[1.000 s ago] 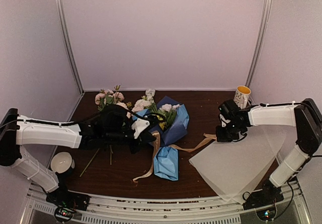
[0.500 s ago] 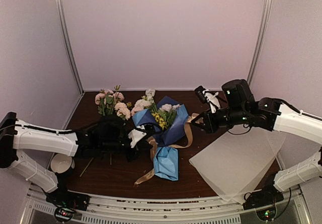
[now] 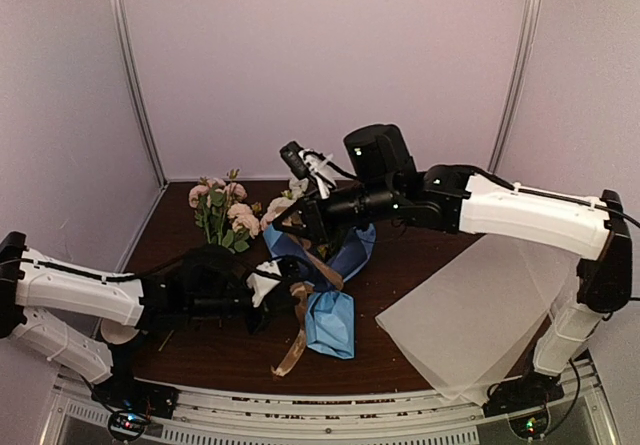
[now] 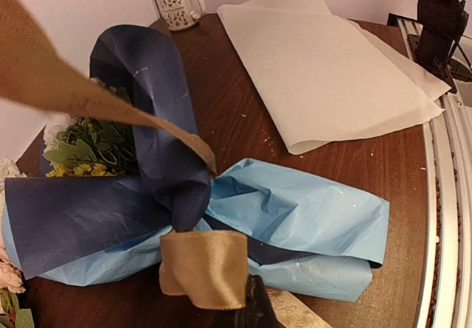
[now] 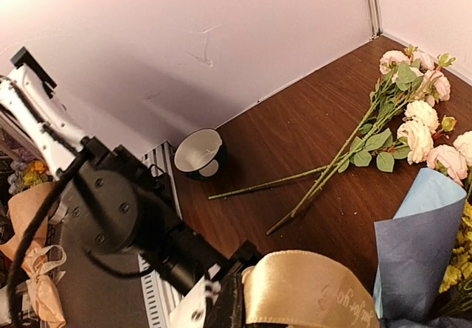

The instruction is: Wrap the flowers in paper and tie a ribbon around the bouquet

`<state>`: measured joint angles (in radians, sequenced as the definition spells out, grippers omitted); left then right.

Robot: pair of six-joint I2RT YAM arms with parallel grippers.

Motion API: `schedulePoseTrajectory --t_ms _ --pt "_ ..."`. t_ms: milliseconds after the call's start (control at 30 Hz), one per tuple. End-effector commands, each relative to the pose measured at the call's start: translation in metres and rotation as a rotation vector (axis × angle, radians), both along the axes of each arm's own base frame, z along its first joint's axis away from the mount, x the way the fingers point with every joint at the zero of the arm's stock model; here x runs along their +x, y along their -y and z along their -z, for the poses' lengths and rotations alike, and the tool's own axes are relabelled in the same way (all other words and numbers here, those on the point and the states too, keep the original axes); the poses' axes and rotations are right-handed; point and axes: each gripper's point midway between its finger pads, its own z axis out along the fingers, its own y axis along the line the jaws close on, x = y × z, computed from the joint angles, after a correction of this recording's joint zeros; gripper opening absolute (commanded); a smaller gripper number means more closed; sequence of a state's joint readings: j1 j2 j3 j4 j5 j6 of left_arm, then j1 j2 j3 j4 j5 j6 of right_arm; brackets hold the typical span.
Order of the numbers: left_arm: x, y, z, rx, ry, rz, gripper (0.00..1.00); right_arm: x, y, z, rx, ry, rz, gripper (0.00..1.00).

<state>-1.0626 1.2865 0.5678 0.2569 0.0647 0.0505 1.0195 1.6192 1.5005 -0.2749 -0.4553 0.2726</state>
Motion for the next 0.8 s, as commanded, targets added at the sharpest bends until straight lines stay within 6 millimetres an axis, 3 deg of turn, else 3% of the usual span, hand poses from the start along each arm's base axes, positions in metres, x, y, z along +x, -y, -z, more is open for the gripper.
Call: schedulePoseTrajectory --t_ms 0,200,333,433,667,767 --pt "0.001 0.001 -0.019 -0.082 0.031 -0.024 0.00 0.020 -0.037 0.001 0.039 -0.057 0.033 0.00" --pt "-0.001 -0.003 -0.024 -0.100 0.040 -0.027 0.00 0.029 -0.078 0.030 0.013 -0.143 0.027 0.00" --pt "-0.001 -0.004 -0.023 -0.100 0.039 -0.031 0.00 0.033 -0.092 0.052 -0.019 -0.193 0.038 0.00" --pt "0.000 -0.004 -0.021 -0.098 0.036 -0.034 0.00 0.035 -0.093 0.066 -0.050 -0.205 0.050 0.00" --pt "0.001 -0.002 -0.021 -0.093 0.036 -0.036 0.00 0.034 -0.083 0.083 -0.142 -0.182 0.047 0.28" --pt "0.002 -0.001 -0.020 -0.089 0.033 -0.037 0.00 0.035 -0.075 0.079 -0.150 -0.161 0.050 0.35"
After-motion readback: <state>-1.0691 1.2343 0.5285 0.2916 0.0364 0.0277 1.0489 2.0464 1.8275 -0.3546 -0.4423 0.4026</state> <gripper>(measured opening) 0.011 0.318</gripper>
